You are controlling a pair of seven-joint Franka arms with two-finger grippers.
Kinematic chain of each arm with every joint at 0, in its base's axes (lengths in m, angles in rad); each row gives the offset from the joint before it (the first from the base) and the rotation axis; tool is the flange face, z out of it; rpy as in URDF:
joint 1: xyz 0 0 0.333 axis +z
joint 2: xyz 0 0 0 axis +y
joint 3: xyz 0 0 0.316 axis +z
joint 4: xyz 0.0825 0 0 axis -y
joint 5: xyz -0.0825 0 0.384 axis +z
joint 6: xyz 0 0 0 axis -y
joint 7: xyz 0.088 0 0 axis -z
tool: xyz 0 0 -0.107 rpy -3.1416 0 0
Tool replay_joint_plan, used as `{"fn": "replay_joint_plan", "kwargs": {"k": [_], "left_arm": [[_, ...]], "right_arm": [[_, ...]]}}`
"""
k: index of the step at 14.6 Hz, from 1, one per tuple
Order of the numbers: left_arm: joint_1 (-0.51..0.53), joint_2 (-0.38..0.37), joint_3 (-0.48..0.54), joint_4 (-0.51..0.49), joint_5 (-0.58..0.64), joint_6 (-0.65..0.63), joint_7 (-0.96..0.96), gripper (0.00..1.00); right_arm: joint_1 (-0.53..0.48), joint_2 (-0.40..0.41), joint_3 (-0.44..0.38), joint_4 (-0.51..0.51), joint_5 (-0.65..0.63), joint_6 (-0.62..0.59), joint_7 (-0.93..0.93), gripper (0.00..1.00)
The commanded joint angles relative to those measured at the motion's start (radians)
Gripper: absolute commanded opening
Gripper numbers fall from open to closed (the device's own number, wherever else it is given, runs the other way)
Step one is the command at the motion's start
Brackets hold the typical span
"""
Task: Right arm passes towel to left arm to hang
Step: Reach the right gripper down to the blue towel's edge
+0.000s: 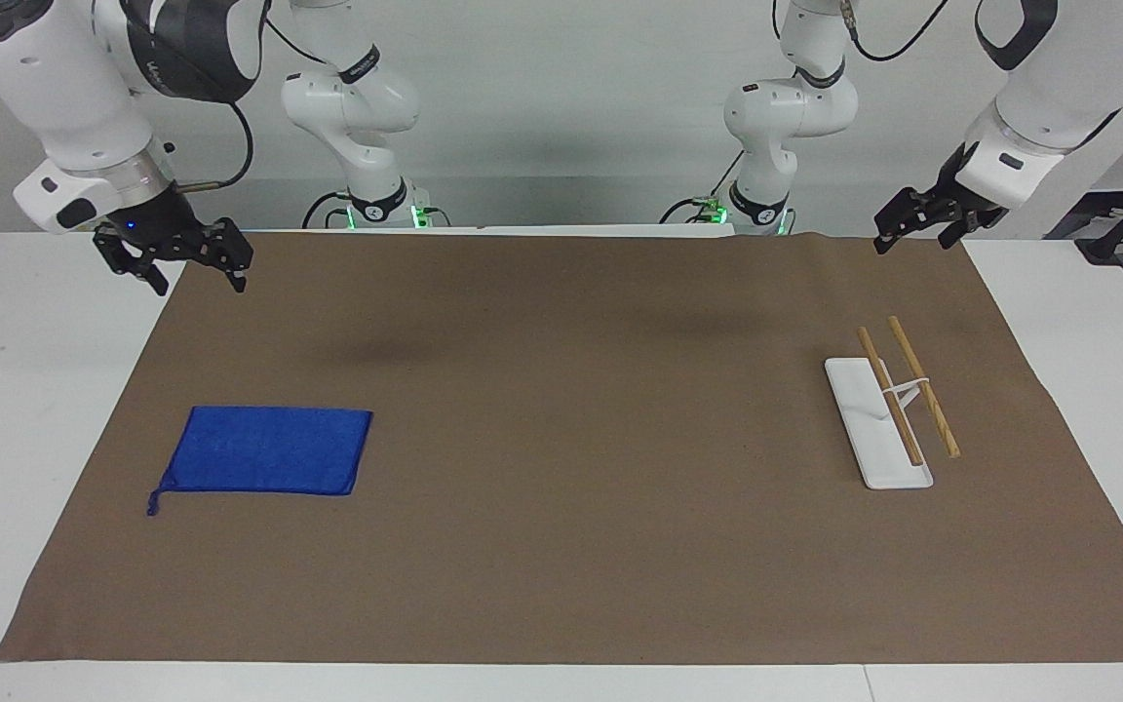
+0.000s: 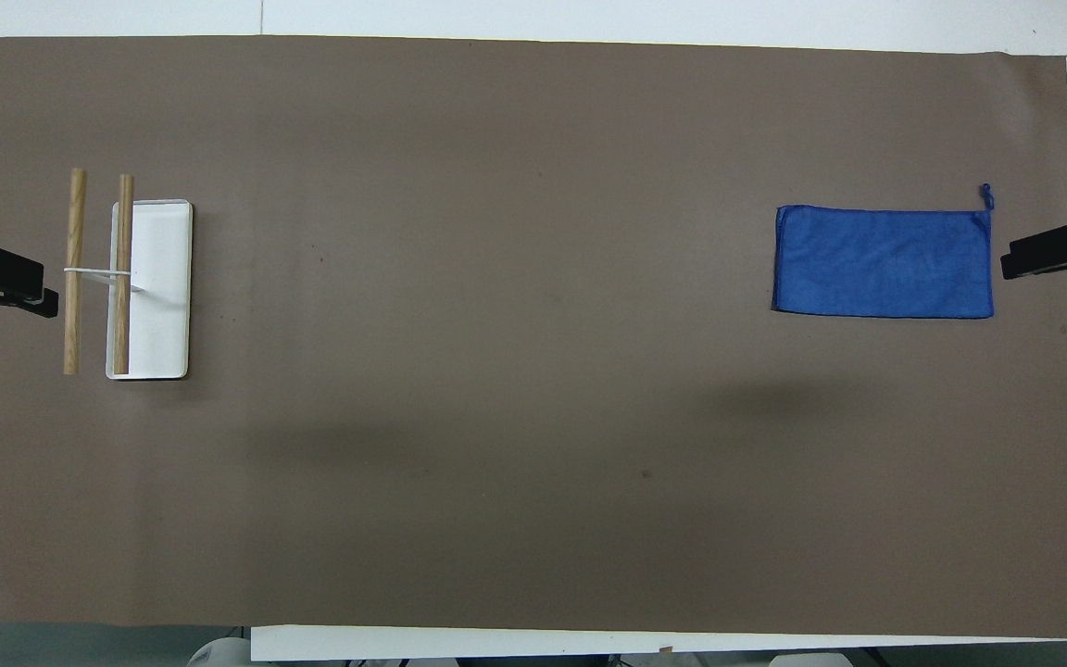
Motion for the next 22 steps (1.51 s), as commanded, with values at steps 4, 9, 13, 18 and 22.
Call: {"fn": "replay_joint_plan", "kwargs": {"k": [4, 9, 13, 18, 22], "left_arm": [[0.003, -0.023, 0.005, -0.025, -0.01, 0.016, 0.005, 1.0], [0.003, -0.023, 0.005, -0.025, -0.01, 0.016, 0.005, 1.0], [0.003, -0.023, 0.005, -0.025, -0.01, 0.016, 0.005, 1.0], [0.003, -0.023, 0.005, -0.025, -0.01, 0.016, 0.005, 1.0], [0.003, -0.023, 0.005, -0.025, -0.01, 0.016, 0.005, 1.0]], "right_arm": [[0.004, 0.004, -0.006, 0.011, 0.006, -0.008, 0.016, 1.0], [0.006, 0.012, -0.005, -0.004, 0.006, 0.001, 0.005, 1.0], [0.0, 0.087, -0.032, -0.083, 0.006, 0.186, -0.097, 1.0], [-0.01, 0.213, -0.032, -0.234, 0.017, 0.525, -0.148, 1.0], [-0.043, 0.308, -0.034, -0.286, 0.116, 0.678, -0.269, 1.0]]}}
